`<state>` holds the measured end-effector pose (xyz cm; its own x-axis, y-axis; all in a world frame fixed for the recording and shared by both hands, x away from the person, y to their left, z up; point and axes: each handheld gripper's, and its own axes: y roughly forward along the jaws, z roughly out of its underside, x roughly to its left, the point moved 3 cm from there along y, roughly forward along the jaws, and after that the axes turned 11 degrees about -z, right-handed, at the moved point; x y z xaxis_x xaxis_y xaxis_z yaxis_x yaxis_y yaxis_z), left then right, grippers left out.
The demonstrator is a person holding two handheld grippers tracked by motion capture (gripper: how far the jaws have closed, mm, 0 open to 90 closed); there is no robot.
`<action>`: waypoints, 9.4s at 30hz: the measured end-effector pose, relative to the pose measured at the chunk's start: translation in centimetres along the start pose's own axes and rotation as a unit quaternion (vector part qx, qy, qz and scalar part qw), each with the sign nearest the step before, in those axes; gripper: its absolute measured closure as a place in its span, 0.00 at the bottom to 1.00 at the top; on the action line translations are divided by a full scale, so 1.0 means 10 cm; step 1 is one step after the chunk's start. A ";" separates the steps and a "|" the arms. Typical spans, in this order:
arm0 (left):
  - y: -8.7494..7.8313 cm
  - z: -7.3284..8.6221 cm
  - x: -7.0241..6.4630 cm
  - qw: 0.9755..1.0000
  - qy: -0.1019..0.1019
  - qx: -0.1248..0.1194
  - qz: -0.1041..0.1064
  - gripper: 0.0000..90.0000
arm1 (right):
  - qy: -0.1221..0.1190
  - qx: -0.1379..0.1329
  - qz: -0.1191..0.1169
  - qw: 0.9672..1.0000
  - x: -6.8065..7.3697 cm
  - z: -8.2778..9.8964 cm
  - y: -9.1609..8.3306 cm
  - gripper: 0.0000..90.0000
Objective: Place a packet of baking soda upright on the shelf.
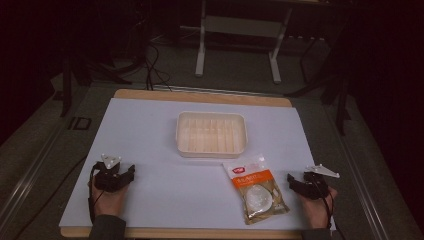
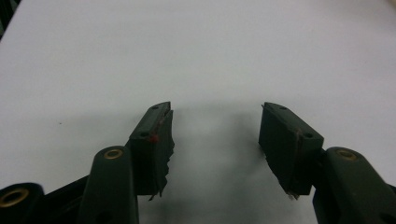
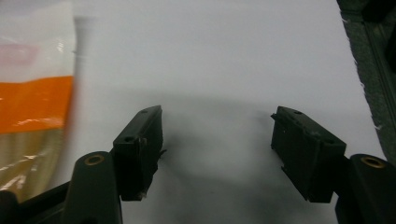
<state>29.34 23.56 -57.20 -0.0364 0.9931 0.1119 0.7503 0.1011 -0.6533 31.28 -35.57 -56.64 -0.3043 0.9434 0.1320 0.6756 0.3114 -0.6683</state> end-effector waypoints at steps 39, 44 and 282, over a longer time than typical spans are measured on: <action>-0.02 -0.01 -0.02 0.999 0.041 -0.027 0.009 0.58 | -0.136 0.007 -0.148 0.980 0.36 -0.74 0.25 0.45; -0.02 -0.01 -0.02 0.999 0.043 -0.027 0.008 0.57 | -0.144 0.022 -0.160 0.976 0.42 -0.83 0.38 0.45; -0.03 -0.01 -0.01 0.999 0.033 -0.038 -0.003 0.52 | 0.033 -0.246 -0.377 0.893 1.23 -2.00 -1.10 1.00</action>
<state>29.19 23.43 -56.91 0.0006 0.9861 0.1660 0.7981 0.0996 -0.5942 33.49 -25.16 -33.03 -0.7676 0.4444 0.4618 0.5134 0.8577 0.0280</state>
